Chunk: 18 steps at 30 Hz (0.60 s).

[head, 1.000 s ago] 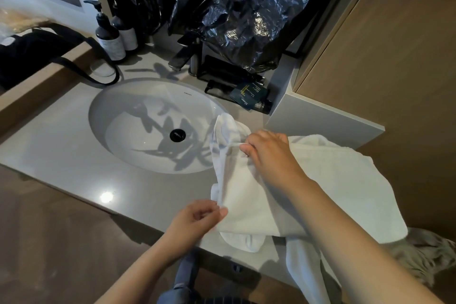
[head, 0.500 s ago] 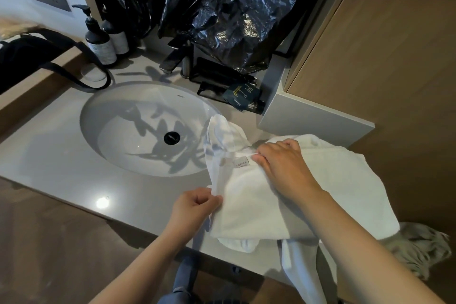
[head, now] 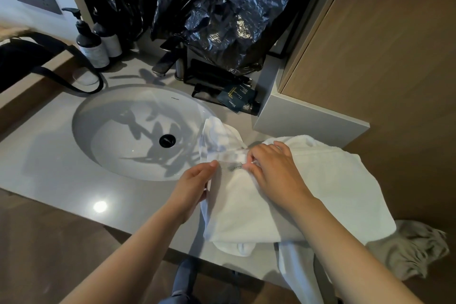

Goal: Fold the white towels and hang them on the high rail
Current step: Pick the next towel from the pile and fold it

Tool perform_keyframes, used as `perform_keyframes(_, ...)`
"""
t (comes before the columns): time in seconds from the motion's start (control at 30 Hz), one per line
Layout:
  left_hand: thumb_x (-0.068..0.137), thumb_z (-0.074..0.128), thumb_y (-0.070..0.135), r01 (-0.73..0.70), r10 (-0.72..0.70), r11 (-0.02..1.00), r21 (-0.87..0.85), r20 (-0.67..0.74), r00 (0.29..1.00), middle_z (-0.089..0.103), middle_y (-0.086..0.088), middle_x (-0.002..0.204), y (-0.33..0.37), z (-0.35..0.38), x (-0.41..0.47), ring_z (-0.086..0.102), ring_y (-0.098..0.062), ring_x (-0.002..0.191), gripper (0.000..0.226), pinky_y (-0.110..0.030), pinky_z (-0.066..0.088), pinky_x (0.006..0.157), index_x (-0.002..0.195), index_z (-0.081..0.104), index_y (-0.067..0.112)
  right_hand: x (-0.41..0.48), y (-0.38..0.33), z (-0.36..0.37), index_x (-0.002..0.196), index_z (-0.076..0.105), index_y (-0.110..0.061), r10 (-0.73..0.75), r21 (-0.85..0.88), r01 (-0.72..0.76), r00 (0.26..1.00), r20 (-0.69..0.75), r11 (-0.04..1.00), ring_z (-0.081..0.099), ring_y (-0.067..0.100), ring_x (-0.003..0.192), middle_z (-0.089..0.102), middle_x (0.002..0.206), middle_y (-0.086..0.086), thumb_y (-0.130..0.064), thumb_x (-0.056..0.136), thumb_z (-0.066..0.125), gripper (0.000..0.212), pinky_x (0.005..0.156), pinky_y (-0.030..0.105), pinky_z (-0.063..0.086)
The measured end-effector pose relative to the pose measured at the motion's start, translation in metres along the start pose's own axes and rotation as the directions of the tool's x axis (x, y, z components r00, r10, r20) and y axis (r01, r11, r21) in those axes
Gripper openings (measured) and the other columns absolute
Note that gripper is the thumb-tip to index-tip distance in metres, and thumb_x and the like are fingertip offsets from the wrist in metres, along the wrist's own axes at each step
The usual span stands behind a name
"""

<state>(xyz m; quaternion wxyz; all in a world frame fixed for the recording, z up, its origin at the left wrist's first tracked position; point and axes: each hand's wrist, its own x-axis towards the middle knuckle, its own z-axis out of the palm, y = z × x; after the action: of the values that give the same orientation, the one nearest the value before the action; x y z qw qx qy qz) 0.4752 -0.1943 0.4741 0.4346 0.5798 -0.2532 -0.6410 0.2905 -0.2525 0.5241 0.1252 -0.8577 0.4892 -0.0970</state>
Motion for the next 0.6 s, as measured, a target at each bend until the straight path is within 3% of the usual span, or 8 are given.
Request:
perform_keyframes(0.07, 0.093, 0.054, 0.051, -0.031, 0.031, 0.998, 0.045, -0.005, 0.999, 0.062, -0.011, 0.095, 0.001, 0.0, -0.001, 0.054, -0.027, 0.088, 0.048, -0.044, 0.045, 0.086, 0.094, 0.062, 0.004, 0.004, -0.002, 0.0, 0.088, 0.048, -0.023, 0.031, 0.062, -0.029, 0.999, -0.023, 0.998, 0.057, 0.021, 0.082, 0.06, 0.078, -0.009, -0.024, 0.099, 0.053, 0.012, 0.113, 0.036, 0.024)
perform_keyframes(0.17, 0.092, 0.053, 0.052, -0.108, 0.114, 0.986, 0.128, -0.042, 0.993, 0.061, -0.018, 0.086, 0.002, 0.003, -0.001, 0.059, -0.033, 0.081, 0.058, -0.048, 0.051, 0.086, 0.089, 0.06, -0.006, 0.014, -0.003, 0.002, 0.089, 0.047, -0.023, 0.062, 0.073, -0.06, 0.998, -0.022, 0.996, 0.058, 0.021, 0.078, 0.064, 0.074, -0.006, -0.025, 0.1, 0.051, 0.012, 0.113, 0.033, 0.024)
perform_keyframes(0.27, 0.095, 0.055, 0.041, -0.195, 0.234, 0.946, 0.259, -0.13, 0.964, 0.049, -0.007, 0.066, 0.0, 0.011, -0.001, 0.047, -0.02, 0.063, 0.052, -0.032, 0.039, 0.063, 0.074, 0.054, -0.006, 0.018, -0.004, 0.008, 0.091, 0.05, -0.02, 0.082, 0.054, -0.08, 0.996, -0.023, 0.995, 0.058, 0.024, 0.078, 0.065, 0.074, -0.004, -0.025, 0.1, 0.052, 0.01, 0.106, 0.034, 0.029)
perform_keyframes(0.33, 0.096, 0.055, 0.033, -0.218, 0.293, 0.927, 0.304, -0.228, 0.928, 0.045, -0.005, 0.062, -0.003, 0.015, 0.0, 0.043, -0.016, 0.06, 0.047, -0.027, 0.034, 0.058, 0.068, 0.05, -0.004, 0.017, -0.002, 0.01, 0.096, 0.054, -0.019, 0.061, 0.054, -0.058, 0.996, -0.07, 0.997, 0.058, 0.024, 0.08, 0.067, 0.079, -0.003, -0.027, 0.099, 0.055, 0.008, 0.1, 0.034, 0.032)
perform_keyframes(0.43, 0.096, 0.057, 0.028, -0.288, 0.406, 0.887, 0.36, -0.314, 0.858, 0.043, -0.006, 0.059, -0.004, 0.02, 0.0, 0.041, -0.012, 0.057, 0.044, -0.024, 0.033, 0.055, 0.067, 0.048, -0.004, 0.017, 0.006, 0.008, 0.106, 0.058, -0.02, 0.054, -0.004, -0.054, 0.993, -0.109, 0.999, 0.059, 0.022, 0.089, 0.07, 0.092, -0.002, -0.039, 0.1, 0.05, 0.022, 0.092, 0.032, 0.029)
perform_keyframes(0.5, 0.096, 0.056, 0.027, -0.337, 0.477, 0.854, 0.397, -0.337, 0.811, 0.047, -0.01, 0.062, -0.001, 0.022, 0.0, 0.041, -0.007, 0.056, 0.041, -0.018, 0.034, 0.054, 0.067, 0.05, -0.003, 0.019, 0.015, 0.003, 0.102, 0.058, -0.02, 0.068, -0.068, -0.075, 0.993, -0.097, 0.995, 0.059, 0.022, 0.088, 0.067, 0.09, -0.002, -0.044, 0.101, 0.041, 0.03, 0.091, 0.034, 0.03)
perform_keyframes(0.6, 0.095, 0.055, 0.024, -0.364, 0.53, 0.826, 0.431, -0.371, 0.763, 0.042, -0.001, 0.059, 0.006, 0.02, 0.003, 0.038, -0.004, 0.053, 0.04, -0.015, 0.033, 0.052, 0.066, 0.045, -0.002, 0.019, 0.03, -0.005, 0.095, 0.06, -0.02, 0.132, -0.063, -0.142, 0.982, -0.136, 0.988, 0.059, 0.022, 0.084, 0.067, 0.085, -0.003, -0.042, 0.102, 0.035, 0.034, 0.092, 0.037, 0.032)
